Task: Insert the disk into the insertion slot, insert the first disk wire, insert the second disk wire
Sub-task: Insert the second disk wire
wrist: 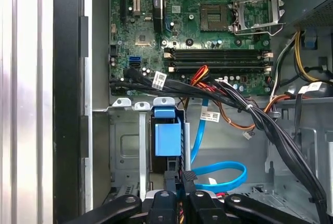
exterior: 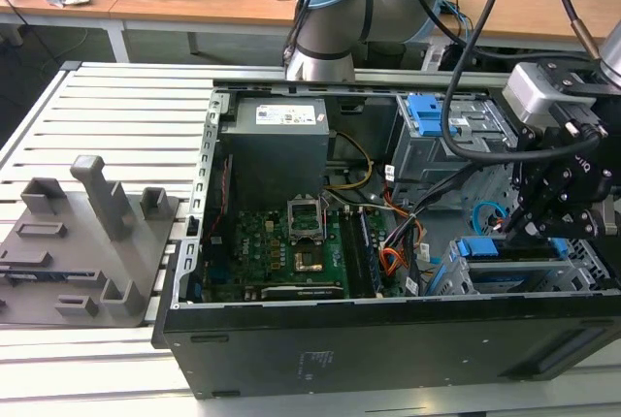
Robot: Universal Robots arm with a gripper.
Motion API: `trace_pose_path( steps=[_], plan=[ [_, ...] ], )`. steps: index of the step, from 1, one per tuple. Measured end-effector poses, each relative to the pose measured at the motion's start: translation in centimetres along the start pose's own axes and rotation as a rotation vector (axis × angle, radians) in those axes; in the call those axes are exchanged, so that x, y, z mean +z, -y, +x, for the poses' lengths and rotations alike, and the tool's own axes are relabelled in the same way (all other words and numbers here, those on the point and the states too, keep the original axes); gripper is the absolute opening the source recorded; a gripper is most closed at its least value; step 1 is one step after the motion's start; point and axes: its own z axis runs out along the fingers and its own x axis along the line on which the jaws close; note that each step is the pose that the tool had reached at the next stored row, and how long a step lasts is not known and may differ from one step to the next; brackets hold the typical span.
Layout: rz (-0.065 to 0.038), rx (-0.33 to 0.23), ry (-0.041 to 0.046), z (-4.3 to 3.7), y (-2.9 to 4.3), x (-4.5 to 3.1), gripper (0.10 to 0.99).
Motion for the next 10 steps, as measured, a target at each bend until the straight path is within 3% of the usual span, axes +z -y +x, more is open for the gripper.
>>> trace_pose_path(
  steps=[10],
  plan=[
    [0.0, 0.0, 0.0021, 0.03, 0.15, 0.52, 0.165]
  ],
)
